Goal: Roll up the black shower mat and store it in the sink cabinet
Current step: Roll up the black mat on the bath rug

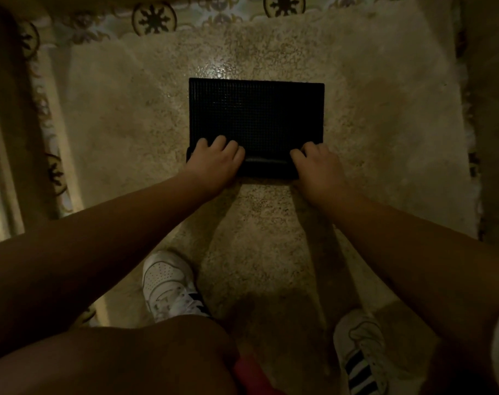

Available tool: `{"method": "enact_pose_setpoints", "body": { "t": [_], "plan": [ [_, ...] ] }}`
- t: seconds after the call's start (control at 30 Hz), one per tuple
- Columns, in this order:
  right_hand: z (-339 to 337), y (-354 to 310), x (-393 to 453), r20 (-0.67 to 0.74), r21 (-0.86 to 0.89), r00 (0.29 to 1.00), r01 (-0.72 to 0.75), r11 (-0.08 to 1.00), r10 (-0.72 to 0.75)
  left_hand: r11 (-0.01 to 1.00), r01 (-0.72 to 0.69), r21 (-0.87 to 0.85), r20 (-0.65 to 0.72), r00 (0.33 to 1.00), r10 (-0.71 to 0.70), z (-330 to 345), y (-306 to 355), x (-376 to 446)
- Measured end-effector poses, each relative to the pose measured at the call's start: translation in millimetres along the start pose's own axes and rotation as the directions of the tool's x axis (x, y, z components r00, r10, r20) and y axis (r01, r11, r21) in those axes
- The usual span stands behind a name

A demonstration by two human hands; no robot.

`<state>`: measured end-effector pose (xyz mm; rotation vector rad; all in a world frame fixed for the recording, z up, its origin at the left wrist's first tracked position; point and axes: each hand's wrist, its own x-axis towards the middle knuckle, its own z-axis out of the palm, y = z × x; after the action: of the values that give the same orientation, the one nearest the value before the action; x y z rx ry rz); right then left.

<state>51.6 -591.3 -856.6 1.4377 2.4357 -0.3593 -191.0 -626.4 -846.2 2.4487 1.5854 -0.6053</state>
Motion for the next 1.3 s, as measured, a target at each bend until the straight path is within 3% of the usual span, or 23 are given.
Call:
{"method": "enact_pose_setpoints", "body": {
  "t": [0.07, 0.37, 0.63, 0.73, 0.83, 0.93, 1.0, 1.07, 1.13, 1.23, 1.3],
  "plan": [
    [-4, 6, 3, -0.002, 0.050, 1.000, 0.018, 0.999, -0.017, 1.000, -0.016, -0.019, -0.027, 1.000, 0.015, 1, -3, 1],
    [-19, 29, 36, 0.232, 0.132, 0.970, 0.038, 0.991, -0.068, 0.994, -0.025, -0.108, -0.118, 0.993, 0.012, 4, -9, -2],
    [-14, 28, 35, 0.460, 0.280, 0.884, -0.052, 0.959, -0.086, 0.987, 0.027, -0.158, -0.028, 0.999, -0.032, 11, 6, -16],
    [-13, 33, 32, 0.449, 0.391, 0.893, -0.154, 0.907, -0.042, 0.979, 0.031, -0.202, -0.022, 0.999, -0.037, 11, 5, -18],
    [-16, 40, 27, 0.461, 0.553, 0.887, -0.278, 0.785, -0.010, 0.959, 0.033, -0.283, -0.009, 0.999, -0.037, 8, -2, -16],
    [-10, 43, 16, 0.374, 0.615, 0.927, -0.252, 0.747, 0.005, 0.935, 0.051, -0.352, 0.010, 0.999, -0.050, 4, -7, -10],
    [-7, 39, 8, 0.265, 0.552, 0.964, -0.172, 0.816, 0.023, 0.916, 0.063, -0.397, 0.028, 0.998, -0.056, 3, -11, -6],
    [-4, 30, 4, 0.177, 0.335, 0.984, -0.025, 0.942, -0.036, 0.879, 0.085, -0.468, 0.056, 0.996, -0.066, 2, -14, -1],
    [0, 17, 2, 0.097, 0.178, 0.992, 0.063, 0.982, -0.082, 0.851, 0.109, -0.514, 0.095, 0.993, -0.069, 2, -18, 5],
    [1, 12, 6, 0.015, 0.238, 1.000, 0.013, 0.971, -0.017, 0.846, 0.115, -0.521, 0.101, 0.992, -0.073, 3, -20, 8],
    [-5, 17, 13, 0.068, 0.297, 0.998, -0.013, 0.955, -0.007, 0.880, 0.066, -0.471, 0.034, 0.998, -0.056, 4, -19, 4]
  ]
}}
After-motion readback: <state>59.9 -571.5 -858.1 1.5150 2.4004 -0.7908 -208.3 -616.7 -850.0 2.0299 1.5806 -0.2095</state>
